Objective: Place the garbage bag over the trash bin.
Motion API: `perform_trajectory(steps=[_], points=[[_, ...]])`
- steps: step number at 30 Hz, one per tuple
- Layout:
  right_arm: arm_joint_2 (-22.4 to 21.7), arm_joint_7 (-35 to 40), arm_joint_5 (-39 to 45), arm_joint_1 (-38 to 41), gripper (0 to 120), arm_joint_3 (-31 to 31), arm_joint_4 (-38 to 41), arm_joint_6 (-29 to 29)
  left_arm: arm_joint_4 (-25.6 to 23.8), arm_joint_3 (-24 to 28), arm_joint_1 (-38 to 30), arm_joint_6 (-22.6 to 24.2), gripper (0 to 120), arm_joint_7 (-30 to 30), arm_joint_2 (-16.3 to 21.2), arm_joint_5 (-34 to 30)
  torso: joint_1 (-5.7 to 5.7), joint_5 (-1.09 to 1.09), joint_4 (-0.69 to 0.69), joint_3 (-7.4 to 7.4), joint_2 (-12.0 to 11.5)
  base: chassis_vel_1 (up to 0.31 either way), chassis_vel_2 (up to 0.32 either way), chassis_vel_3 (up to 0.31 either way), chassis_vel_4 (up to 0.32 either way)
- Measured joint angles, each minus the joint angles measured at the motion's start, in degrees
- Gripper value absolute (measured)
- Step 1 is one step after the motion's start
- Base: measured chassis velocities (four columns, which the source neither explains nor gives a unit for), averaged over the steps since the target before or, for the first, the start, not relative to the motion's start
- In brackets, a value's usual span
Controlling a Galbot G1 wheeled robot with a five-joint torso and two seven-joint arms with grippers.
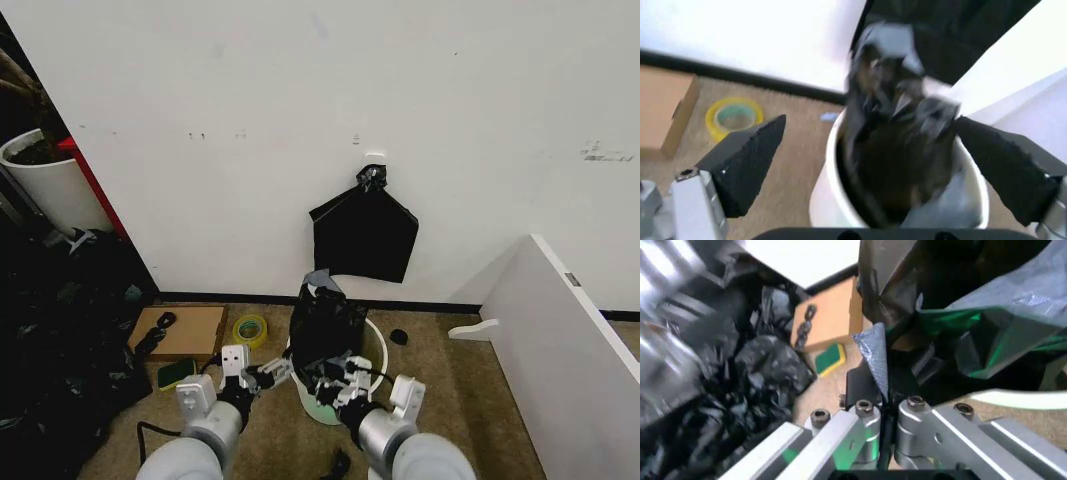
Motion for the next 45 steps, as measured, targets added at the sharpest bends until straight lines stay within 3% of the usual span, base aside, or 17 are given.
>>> perform_trajectory(steps=[5,9,12,17,20,29,37,45], points=[[-0.38,-1.53,-3.32,-0.09,0,-2.04,-1.01,-0.07,-0.23,0.64,-3.69,2.04,100,0.4,1.83,-4.43,0.0,0.01,0.0,0.0,0.0,0.0,0.0,0.0,0.0],[-1.12,-2.03,-4.06,1.24,0,-4.22,-1.27,-0.07,2.59,3.0,-8.71,5.02,100,-0.44,2.64,-10.1,0.0,-0.01,-0.03,0.0,0.0,0.0,0.0,0.0,0.0],[-1.89,-1.9,-3.07,3.76,0,-6.74,-2.19,-0.07,3.77,3.86,-10.58,6.81,100,-1.96,1.94,-12.93,0.0,0.01,0.06,0.0,0.0,0.0,0.0,0.0,0.0],[-2.31,-1.75,-2.57,3.12,0,-7.23,-1.55,-0.42,7.76,5.82,-17.3,8.46,100,-3.56,0.72,-13.51,0.0,0.0,-0.04,0.0,0.0,0.0,0.0,0.0,0.0],[-2.36,-2.29,-2.03,2.55,0,-7.16,-0.62,-0.84,9.31,6.01,-20.09,8.72,100,-4.04,0.49,-13.49,0.0,0.0,-0.02,0.0,0.0,0.0,0.0,0.0,0.0],[-2.35,-3.24,-3.54,2.78,0,-7.91,-0.76,-1.11,11.21,6.49,-22.11,10.11,100,-5.02,-0.24,-15.33,0.0,0.0,0.0,0.0,0.0,0.0,0.0,0.0,0.0],[-2.61,-3.28,-4.03,2.62,0,-8.21,-0.78,-1.05,11.8,9.07,-23.92,12.32,100,-8.66,-2.68,-24.16,0.0,0.01,-0.01,0.0,0.0,0.0,0.0,0.0,0.0],[-2.96,-3.02,-3.84,2.57,0,-7.97,-0.59,-1.04,14.67,9.33,-22.2,13.79,100,-12.0,-4.77,-24.88,0.0,0.01,0.0,0.0,0.0,0.0,0.0,0.0,0.0]])
